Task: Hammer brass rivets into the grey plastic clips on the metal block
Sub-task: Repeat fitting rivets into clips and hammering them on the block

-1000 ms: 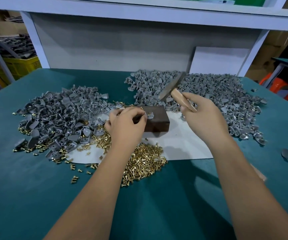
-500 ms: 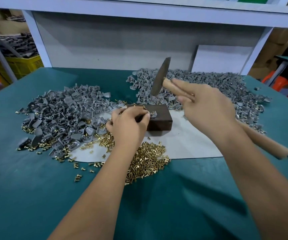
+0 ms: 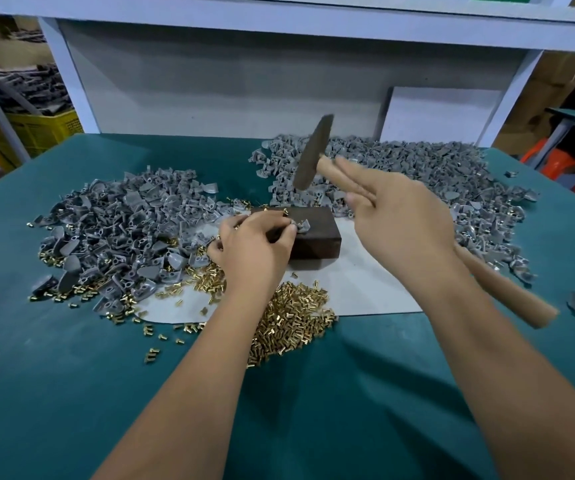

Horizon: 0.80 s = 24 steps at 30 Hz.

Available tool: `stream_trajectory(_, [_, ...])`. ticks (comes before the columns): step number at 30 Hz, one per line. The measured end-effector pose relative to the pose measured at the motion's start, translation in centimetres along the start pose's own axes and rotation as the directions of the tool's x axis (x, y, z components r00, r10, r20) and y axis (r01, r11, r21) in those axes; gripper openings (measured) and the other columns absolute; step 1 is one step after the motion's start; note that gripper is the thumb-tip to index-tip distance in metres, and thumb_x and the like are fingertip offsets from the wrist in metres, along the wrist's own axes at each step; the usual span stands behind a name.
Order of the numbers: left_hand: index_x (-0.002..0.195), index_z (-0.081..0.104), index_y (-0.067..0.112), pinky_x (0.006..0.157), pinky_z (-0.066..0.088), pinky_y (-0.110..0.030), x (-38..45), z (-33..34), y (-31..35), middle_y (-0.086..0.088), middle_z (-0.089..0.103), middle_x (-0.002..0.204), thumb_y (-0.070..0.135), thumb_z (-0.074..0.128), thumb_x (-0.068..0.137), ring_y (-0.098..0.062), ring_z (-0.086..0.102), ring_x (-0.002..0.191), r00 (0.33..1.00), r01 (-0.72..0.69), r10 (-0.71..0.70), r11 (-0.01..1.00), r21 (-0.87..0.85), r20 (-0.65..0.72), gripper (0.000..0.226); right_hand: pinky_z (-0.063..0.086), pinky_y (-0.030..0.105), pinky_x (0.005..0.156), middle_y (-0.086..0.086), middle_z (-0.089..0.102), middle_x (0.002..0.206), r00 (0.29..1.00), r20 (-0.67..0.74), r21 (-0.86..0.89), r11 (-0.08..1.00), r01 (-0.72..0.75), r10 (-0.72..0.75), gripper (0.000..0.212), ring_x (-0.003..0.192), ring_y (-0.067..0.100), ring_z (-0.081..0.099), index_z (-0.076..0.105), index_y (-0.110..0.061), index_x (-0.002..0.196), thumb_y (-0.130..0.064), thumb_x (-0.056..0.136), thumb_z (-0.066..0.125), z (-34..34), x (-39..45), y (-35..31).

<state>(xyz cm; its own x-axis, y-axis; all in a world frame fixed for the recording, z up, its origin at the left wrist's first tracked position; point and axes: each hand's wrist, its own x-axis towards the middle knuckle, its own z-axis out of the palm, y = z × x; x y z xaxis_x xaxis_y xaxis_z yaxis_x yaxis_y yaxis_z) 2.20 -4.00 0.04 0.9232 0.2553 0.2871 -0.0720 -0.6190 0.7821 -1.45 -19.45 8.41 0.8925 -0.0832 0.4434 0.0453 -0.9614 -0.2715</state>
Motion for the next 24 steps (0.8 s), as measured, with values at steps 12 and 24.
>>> stream_trajectory(12, [0.091,0.075,0.042,0.102,0.018,-0.044,0.1,0.3,-0.4,0.03,0.063,0.117,0.046,0.067,0.087,-0.012,0.03,0.128,0.999,-0.027,0.026,0.999,-0.031,-0.048,0.01,0.038,0.031,0.057,-0.003,0.071,0.101,0.999,0.002,-0.103,0.993,0.055,-0.055,0.047,0.088,0.028,0.066,0.032,-0.057,0.136,-0.035,0.097,0.046,1.5,-2.1,-0.1])
stream_trajectory(24, [0.089,0.075,0.044,0.102,0.016,-0.044,0.4,0.3,-0.4,0.031,0.063,0.115,0.048,0.07,0.085,-0.013,0.029,0.129,1.0,0.001,-0.003,0.999,-0.055,-0.028,0.007,0.019,0.025,0.043,0.001,0.066,0.084,0.995,-0.1,-0.081,0.997,0.007,-0.015,0.051,0.06,0.026,0.052,0.028,-0.058,0.138,-0.031,0.097,0.044,2.1,-3.3,-0.6])
